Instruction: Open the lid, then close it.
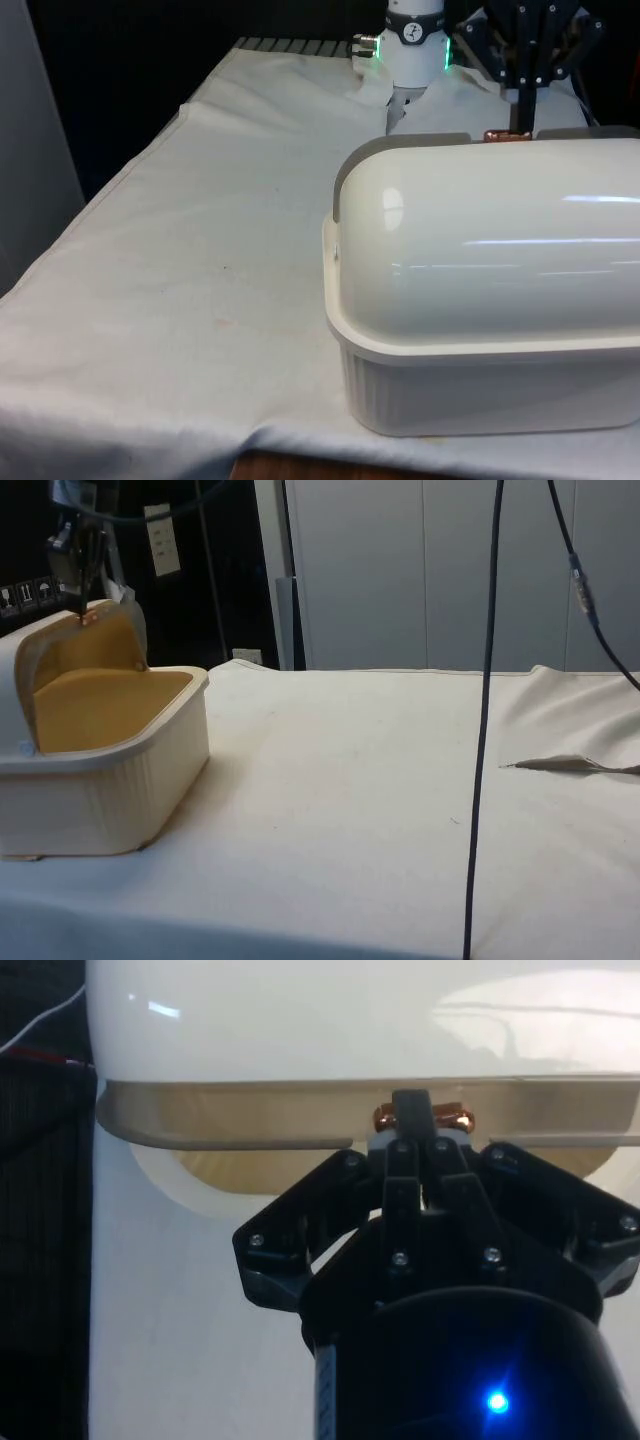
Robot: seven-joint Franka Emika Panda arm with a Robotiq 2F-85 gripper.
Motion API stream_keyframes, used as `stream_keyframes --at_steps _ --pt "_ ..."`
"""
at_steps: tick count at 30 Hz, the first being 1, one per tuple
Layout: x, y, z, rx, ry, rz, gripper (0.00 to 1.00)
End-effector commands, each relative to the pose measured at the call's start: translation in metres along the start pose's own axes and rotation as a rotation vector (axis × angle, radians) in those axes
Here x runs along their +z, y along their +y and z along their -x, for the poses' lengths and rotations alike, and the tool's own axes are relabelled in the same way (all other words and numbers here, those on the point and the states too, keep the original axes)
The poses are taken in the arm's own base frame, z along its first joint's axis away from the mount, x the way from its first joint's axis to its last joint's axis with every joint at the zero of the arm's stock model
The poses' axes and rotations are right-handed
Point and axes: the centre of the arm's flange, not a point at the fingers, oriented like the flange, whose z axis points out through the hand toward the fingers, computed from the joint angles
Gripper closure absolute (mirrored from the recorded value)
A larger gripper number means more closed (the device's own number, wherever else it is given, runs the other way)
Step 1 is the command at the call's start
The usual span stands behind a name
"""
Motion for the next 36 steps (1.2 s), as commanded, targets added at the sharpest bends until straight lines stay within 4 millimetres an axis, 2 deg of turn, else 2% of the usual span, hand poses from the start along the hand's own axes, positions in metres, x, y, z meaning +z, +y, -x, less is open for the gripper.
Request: stream_keyframes --at_steps 1,14,36 --pt "0.002 -0.001 0.001 0.004 -0.019 -0.007 1.00" --pt "-0.001 0.000 0.006 0.002 -0.095 -0.013 1.00" --pt "0.006 -0.003 0.019 0.009 -0.239 -0.051 1.00"
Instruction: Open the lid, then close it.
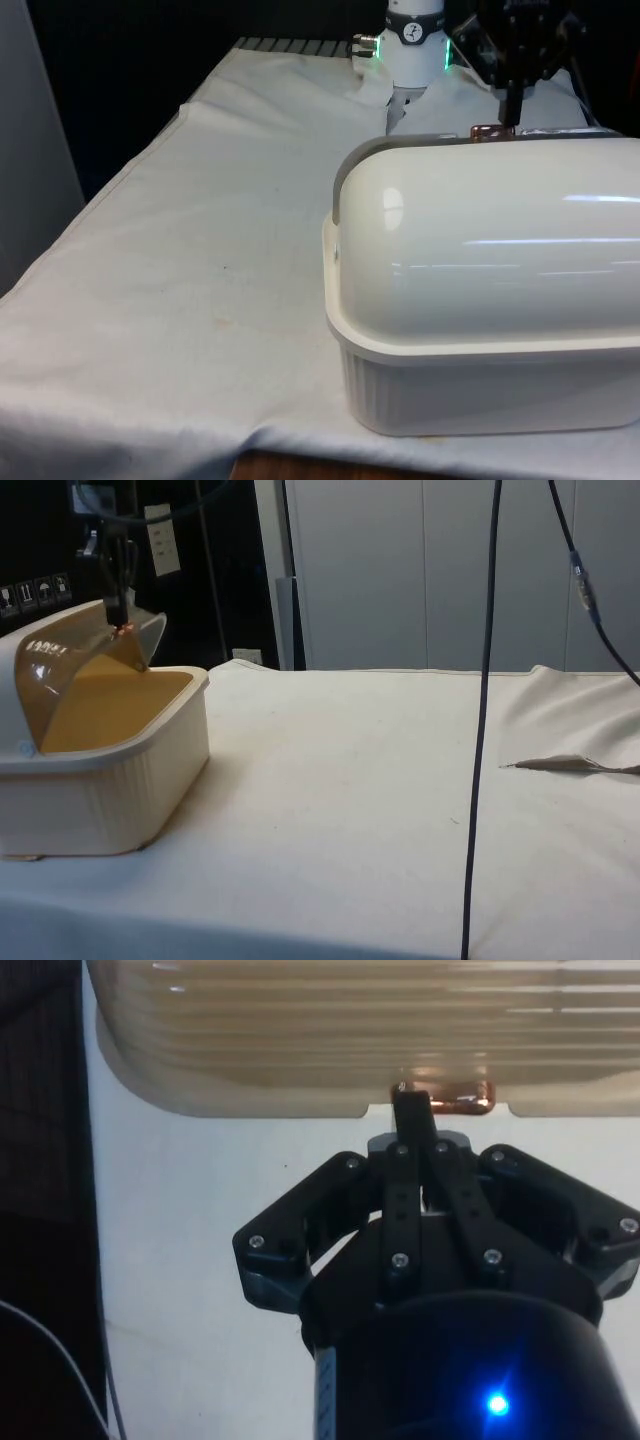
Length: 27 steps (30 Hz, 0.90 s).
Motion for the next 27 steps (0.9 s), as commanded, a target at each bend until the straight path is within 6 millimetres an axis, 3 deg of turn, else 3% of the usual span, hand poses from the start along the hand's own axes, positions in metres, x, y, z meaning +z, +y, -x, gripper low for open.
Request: stream_keyframes --at_steps 1,15,27 --pt "0.002 0.000 0.001 0.001 -0.022 -0.013 1.00" --pt "0.012 -0.001 0.007 0.006 -0.077 -0.028 1.00" --pt "0.039 -0.006 0.005 0.006 -0.167 -0.044 1.00"
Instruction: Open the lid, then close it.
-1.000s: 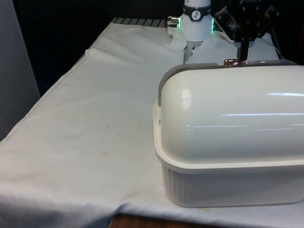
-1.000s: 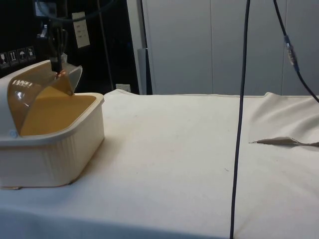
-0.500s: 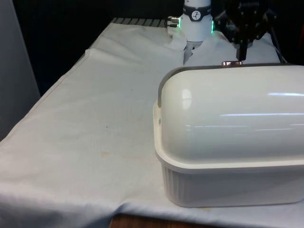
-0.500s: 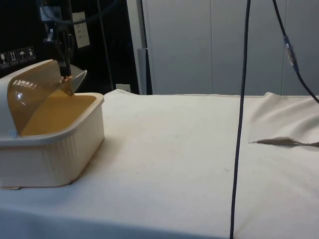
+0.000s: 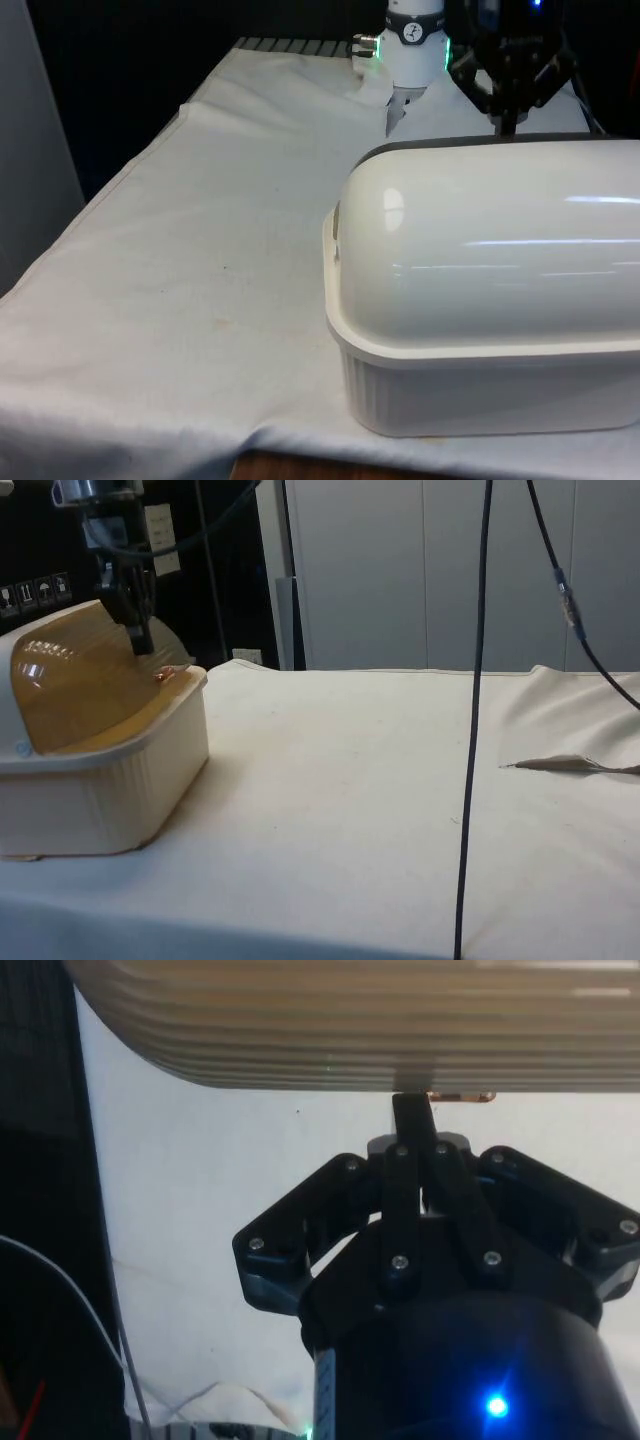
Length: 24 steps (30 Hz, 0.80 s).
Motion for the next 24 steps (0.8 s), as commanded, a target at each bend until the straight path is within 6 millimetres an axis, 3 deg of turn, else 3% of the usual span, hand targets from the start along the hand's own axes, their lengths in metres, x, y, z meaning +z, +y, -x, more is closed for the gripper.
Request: stream_keyframes --at_steps 1,24 --pt "0.004 -0.003 -0.001 0.002 -0.017 -0.009 1.00" --pt "0.037 -0.027 0.010 -0.016 -0.130 -0.014 1.00"
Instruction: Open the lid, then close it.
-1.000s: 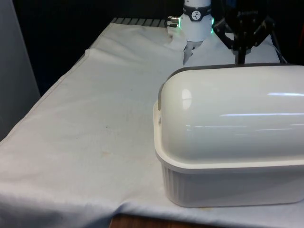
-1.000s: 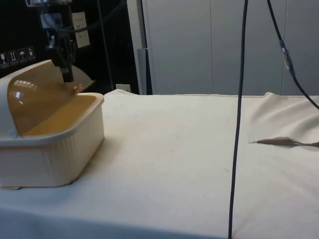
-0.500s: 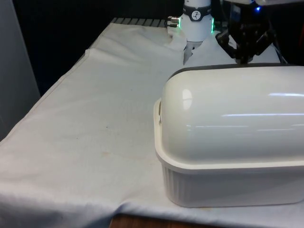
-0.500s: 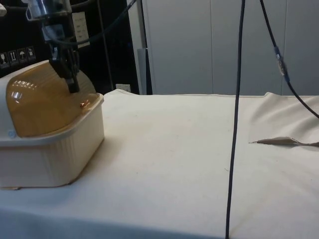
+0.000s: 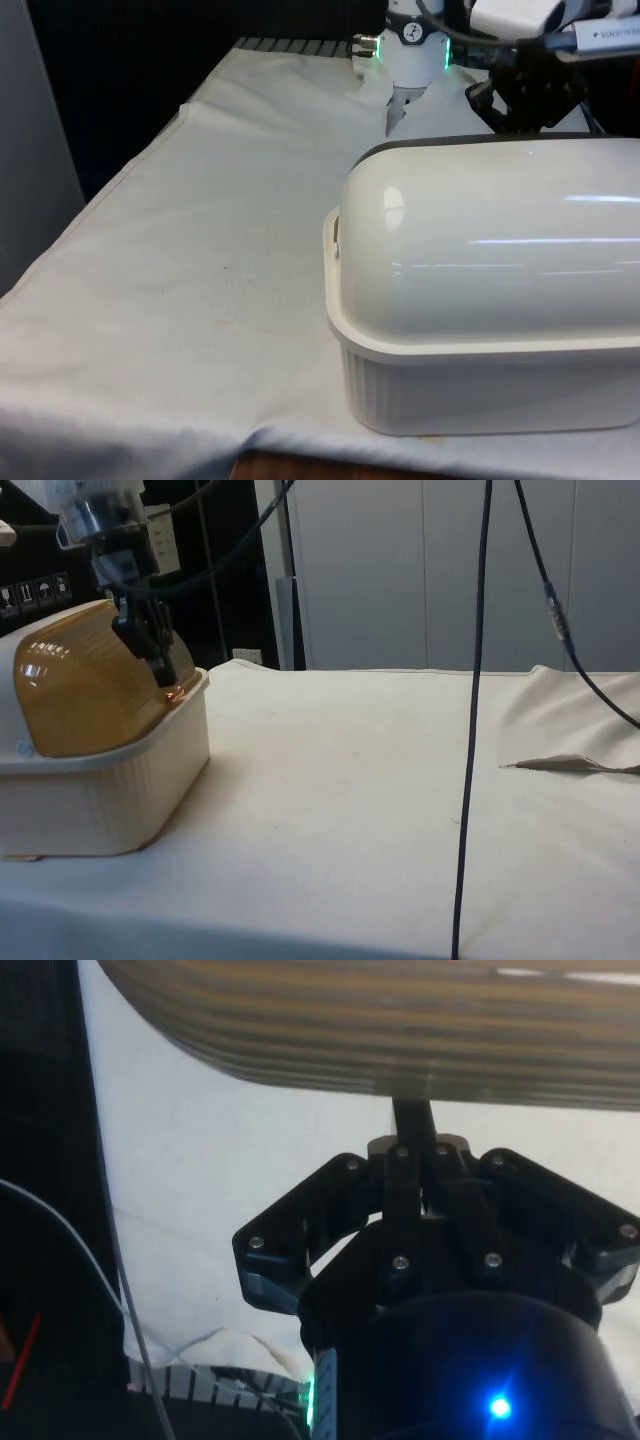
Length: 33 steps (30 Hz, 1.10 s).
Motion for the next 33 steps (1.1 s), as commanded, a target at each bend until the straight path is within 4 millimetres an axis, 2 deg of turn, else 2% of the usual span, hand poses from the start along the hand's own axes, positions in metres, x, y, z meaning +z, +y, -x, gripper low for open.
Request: stream_keyframes --at_steps 1,2,10,11,33 --pt "-0.001 -0.003 0.005 0.000 -0.004 0.005 1.00" --pt "0.001 -0.001 0.002 -0.002 -0.009 0.000 1.00" --pt "-0.003 -0.008 0.017 -0.005 0.003 0.015 1.00" --pt "-0.002 -0.005 0.013 -0.009 -0.012 0.008 1.00" --pt "-0.005 -0.019 0.053 -0.018 0.038 0.036 1.00"
